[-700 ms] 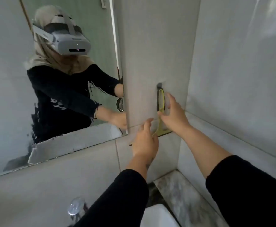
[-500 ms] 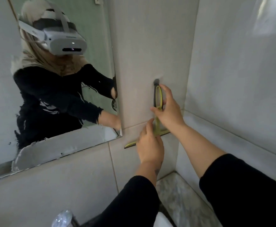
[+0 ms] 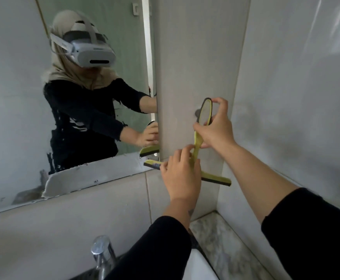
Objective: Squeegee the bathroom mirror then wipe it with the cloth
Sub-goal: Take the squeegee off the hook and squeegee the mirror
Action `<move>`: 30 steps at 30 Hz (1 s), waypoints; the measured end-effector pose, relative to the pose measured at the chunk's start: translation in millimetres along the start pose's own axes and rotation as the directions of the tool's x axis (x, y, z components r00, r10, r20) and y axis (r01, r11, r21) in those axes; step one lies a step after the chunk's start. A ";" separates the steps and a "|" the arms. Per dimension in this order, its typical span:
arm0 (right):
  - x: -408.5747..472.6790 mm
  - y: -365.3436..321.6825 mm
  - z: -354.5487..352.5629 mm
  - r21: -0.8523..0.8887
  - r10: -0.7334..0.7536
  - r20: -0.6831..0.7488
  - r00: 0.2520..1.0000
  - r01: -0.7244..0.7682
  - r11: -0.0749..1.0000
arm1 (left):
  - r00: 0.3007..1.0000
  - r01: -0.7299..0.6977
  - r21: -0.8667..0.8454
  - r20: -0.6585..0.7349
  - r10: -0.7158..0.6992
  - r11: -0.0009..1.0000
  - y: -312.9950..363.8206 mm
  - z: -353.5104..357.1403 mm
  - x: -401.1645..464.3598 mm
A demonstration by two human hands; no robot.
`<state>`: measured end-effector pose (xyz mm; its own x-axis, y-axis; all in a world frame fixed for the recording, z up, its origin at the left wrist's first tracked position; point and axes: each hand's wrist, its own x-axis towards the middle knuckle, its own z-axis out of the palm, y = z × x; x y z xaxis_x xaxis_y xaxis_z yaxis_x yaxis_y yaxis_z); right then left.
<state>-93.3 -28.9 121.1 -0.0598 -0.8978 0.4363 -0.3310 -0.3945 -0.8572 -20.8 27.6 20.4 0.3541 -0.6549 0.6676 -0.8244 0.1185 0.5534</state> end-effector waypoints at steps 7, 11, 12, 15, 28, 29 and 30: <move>-14.7 -71.7 -6.7 -0.064 -0.135 0.070 0.988 0.139 0.988 | 0.989 -0.092 0.129 -0.105 0.105 0.987 9.4 -94.4 32.7; -24.2 -120.4 -4.2 -0.420 -0.464 0.194 0.864 0.501 0.757 | 0.975 -0.102 0.227 -0.169 0.142 0.968 7.8 -154.9 57.7; -27.2 -134.1 -2.6 -0.481 -0.528 0.257 0.809 0.581 0.656 | 0.973 -0.109 0.246 -0.170 0.154 0.963 6.9 -169.7 63.6; -34.9 -173.8 6.4 -0.533 -0.654 0.450 0.609 0.770 0.351 | 0.963 -0.117 0.294 -0.200 0.181 0.948 4.4 -213.3 79.3; -17.2 -327.1 53.5 -0.531 -0.953 0.265 0.150 0.847 -0.015 | 0.769 -0.246 0.532 -0.401 0.497 0.810 -3.7 -372.2 144.7; -13.8 -339.1 56.3 -0.535 -0.961 0.232 0.152 0.845 0.005 | 0.767 -0.232 0.530 -0.416 0.489 0.815 -5.4 -381.3 147.9; -11.4 -350.7 58.2 -0.527 -0.965 0.197 0.171 0.848 0.043 | 0.769 -0.209 0.528 -0.432 0.472 0.823 -8.1 -389.5 150.6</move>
<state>78.3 108.4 400.8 0.4949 0.1885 0.8483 -0.5617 -0.6755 0.4778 211.1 218.6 310.4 0.0738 -0.1254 0.9894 -0.9858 -0.1593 0.0534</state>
